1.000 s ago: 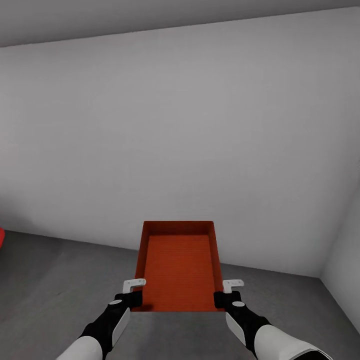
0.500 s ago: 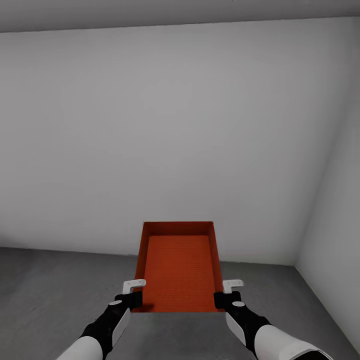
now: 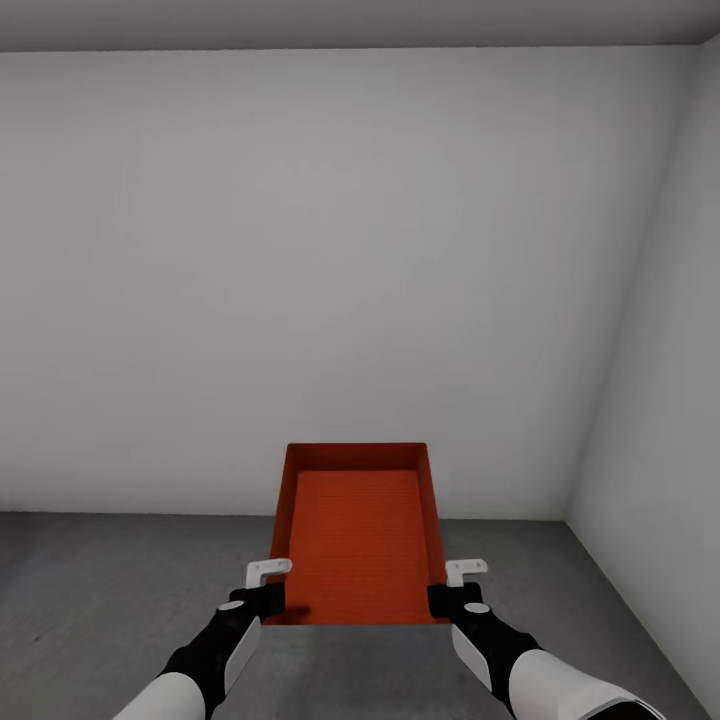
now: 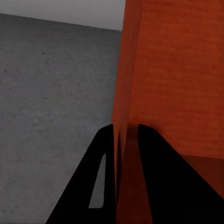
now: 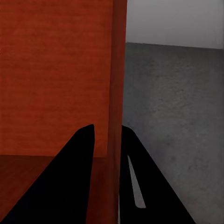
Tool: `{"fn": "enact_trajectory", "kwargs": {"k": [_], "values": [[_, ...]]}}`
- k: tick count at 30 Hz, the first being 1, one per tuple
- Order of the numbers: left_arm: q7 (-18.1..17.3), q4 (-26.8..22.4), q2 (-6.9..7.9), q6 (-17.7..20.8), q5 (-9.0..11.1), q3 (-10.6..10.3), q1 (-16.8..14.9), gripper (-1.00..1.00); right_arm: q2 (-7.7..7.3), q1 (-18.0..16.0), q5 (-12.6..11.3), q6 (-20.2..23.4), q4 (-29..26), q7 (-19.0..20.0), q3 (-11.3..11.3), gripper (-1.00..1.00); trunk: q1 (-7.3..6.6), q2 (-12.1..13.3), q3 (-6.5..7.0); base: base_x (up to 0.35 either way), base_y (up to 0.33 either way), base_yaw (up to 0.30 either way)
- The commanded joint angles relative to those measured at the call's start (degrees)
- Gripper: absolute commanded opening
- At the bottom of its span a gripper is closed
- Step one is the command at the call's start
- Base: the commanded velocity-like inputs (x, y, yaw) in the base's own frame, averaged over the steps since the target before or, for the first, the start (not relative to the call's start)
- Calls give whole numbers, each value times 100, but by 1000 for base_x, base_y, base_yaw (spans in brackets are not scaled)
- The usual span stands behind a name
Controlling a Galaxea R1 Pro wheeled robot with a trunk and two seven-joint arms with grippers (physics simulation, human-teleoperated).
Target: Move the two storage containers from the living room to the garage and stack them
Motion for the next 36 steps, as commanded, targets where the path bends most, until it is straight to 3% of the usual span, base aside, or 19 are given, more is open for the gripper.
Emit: {"fn": "enact_trajectory", "kwargs": {"k": [1, 13, 36], "values": [[198, -118, 61, 41, -90, 158, -1, -100, -29, -1, -76, -39, 18, -39, -144, -100, 2, -5, -3, 0, 0, 0], [198, -126, 44, 41, -86, 154, -1, -100, -31, -1, -77, -65, 17, -39, -144, -100, 2, -5, -3, 0, 0, 0], [198, -118, 43, 50, -86, 158, -1, -100, -29, -1, -77, -65, 19, -39, -144, -100, 507, -928, -416, 0, 0, 0]]}}
